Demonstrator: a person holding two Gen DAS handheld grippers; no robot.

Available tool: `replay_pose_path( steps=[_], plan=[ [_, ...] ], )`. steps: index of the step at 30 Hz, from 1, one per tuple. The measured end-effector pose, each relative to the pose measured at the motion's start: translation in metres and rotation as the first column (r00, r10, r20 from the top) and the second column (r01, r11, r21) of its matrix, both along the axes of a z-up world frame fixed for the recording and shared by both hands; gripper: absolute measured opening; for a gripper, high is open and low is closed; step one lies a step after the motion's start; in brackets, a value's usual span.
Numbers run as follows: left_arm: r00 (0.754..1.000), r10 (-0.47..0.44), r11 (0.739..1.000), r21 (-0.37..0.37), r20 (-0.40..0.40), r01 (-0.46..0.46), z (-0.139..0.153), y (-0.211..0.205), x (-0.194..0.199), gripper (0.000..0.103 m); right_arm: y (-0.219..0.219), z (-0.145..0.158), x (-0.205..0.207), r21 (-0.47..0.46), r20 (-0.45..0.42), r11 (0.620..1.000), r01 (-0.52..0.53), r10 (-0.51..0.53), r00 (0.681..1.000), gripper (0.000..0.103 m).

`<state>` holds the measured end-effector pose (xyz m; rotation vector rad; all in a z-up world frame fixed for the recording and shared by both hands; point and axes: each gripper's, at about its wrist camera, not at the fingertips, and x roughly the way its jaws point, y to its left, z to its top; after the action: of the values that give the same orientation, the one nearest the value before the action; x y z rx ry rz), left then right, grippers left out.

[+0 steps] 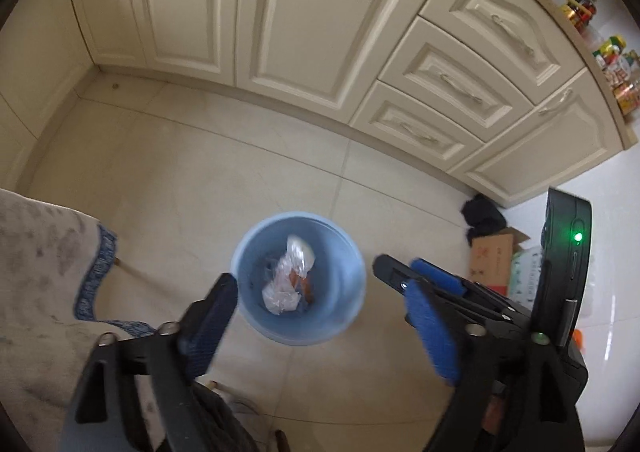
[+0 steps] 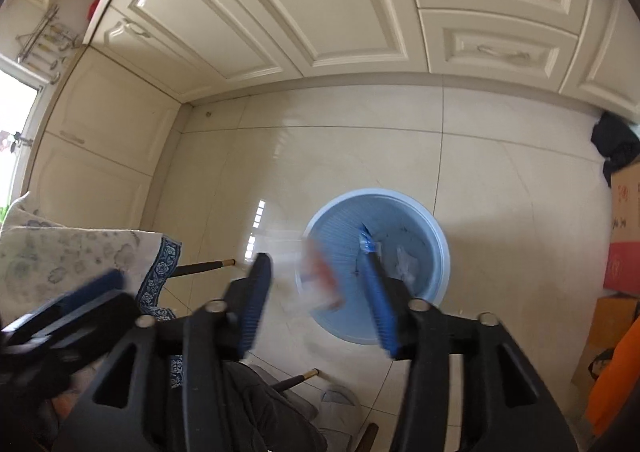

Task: Collect trash
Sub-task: 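Carry both items to the bin and open the right gripper over it, then open the left gripper over the bin, then return both grippers to the table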

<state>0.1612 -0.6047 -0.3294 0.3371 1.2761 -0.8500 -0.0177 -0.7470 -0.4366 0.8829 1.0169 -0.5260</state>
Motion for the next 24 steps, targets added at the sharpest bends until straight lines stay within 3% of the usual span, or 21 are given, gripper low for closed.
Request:
replay_pose_path(
  steps=[4, 5, 9, 16, 19, 24],
  plan=[
    [0.998, 0.036, 0.999, -0.005, 0.050, -0.035, 0.018, 0.005, 0.002, 0.094, 0.001, 0.001, -0.009, -0.020, -0.006, 0.999, 0.041, -0.041, 0.999, 0.098],
    [0.997, 0.043, 0.999, -0.016, 0.069, -0.042, 0.025, 0.009, 0.000, 0.096, 0.001, 0.002, -0.011, -0.023, 0.000, 0.998, 0.059, -0.059, 0.998, 0.103],
    [0.988, 0.078, 0.996, -0.062, 0.130, -0.071, 0.054, 0.029, -0.007, 0.102, 0.005, 0.013, -0.018, -0.038, -0.002, 0.994, 0.105, -0.105, 0.994, 0.103],
    [0.983, 0.114, 0.980, -0.181, 0.143, -0.087, 0.108, 0.072, -0.024, 0.102, 0.024, 0.049, -0.014, -0.083, 0.017, 0.992, 0.097, -0.096, 0.995, 0.103],
    [0.978, 0.123, 0.965, -0.252, 0.170, -0.078, 0.140, 0.107, -0.036, 0.102, 0.037, 0.075, -0.009, -0.110, 0.056, 0.991, 0.081, -0.076, 0.996, 0.103],
    [0.952, 0.178, 0.932, -0.352, 0.249, -0.082, 0.187, 0.201, -0.057, 0.102, 0.070, 0.130, 0.008, -0.184, 0.136, 0.982, 0.044, -0.019, 0.991, 0.103]
  ],
)
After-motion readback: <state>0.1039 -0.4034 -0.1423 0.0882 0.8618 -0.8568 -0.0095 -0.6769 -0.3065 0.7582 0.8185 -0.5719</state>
